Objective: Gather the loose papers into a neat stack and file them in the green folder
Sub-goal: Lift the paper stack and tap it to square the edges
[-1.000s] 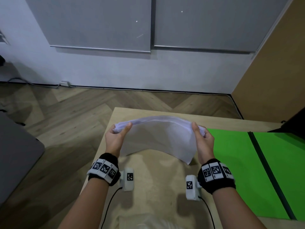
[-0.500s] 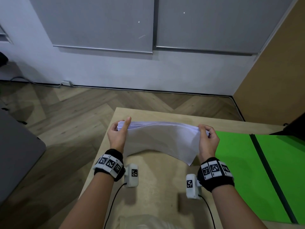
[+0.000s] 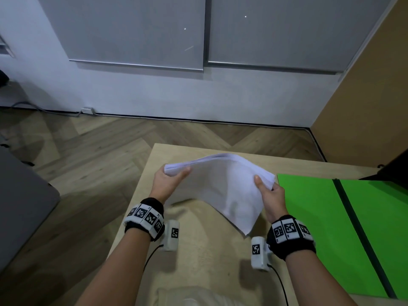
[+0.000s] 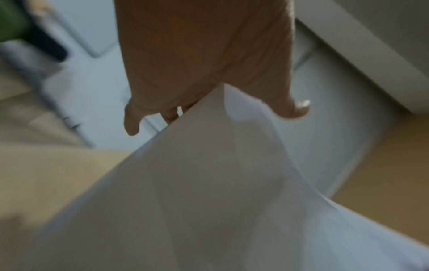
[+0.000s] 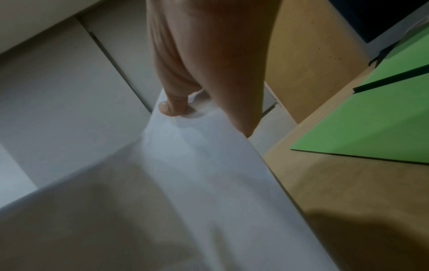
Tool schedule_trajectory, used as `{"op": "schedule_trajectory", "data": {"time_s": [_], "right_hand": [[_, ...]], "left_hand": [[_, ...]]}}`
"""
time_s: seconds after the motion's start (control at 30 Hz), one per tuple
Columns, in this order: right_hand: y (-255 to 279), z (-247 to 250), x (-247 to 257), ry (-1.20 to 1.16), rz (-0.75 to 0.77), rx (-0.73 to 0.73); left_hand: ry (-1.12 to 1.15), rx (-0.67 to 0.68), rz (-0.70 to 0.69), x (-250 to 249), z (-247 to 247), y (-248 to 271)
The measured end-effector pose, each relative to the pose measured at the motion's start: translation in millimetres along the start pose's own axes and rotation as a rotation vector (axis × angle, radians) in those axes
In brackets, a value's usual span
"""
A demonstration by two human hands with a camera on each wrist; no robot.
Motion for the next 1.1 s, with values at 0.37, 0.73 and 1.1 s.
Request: {"op": "schedule_trajectory", "data": {"time_s": [0.37,0.73,1.1], "right_hand": [[9,8,34,-0.001,0.099,0.050],[24,1,15,-0.026,0.037,-0.008],[2,11,-17,0.243,0.005,-0.007]], "left_hand": [[0.168,-0.008,-0.081,-15,6,6],[0.195,-0.283,0.006,5,9,19],[0.108,-0.101,0.094,2,12,6]]}}
Point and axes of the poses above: each hand's wrist, its own y-axis away from the middle knuckle, its own z-axis out of the back of the hand, x = y × z, the point moved 3 cm from there along -y, towards the middle knuckle, and after that the axes turned 6 degrees about -x, right-handed, at the moved point
